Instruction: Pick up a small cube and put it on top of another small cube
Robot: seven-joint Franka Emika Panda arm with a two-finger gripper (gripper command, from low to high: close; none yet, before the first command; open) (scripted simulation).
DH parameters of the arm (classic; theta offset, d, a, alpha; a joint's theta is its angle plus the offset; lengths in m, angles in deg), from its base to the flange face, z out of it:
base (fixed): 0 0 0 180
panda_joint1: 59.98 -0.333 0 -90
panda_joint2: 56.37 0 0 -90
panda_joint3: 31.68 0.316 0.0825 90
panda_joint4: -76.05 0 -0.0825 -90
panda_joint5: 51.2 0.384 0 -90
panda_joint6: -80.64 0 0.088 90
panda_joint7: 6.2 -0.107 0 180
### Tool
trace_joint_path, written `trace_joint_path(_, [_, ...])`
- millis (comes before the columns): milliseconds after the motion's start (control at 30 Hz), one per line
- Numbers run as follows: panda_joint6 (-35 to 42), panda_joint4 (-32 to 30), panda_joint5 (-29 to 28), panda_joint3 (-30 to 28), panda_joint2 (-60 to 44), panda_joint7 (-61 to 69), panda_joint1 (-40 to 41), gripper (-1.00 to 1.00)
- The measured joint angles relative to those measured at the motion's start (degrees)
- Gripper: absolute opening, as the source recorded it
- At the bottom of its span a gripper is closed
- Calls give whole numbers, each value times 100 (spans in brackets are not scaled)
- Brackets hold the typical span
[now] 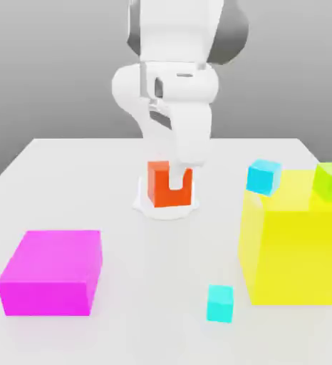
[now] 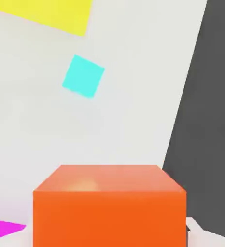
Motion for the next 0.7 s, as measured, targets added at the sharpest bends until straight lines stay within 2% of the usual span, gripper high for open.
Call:
trace_joint_path(333, [-998, -147, 549, -118, -1530, 1420, -932, -100])
trace_joint_path(567, [-2306, -113, 1458, 161, -3162, 2227, -1295, -100])
trace_joint_path(600, [-2467, -104, 1587, 228, -3336, 2321, -1250, 100])
trace_joint_path(700, [-2467, -104, 1587, 228, -3336, 2321, -1246, 100])
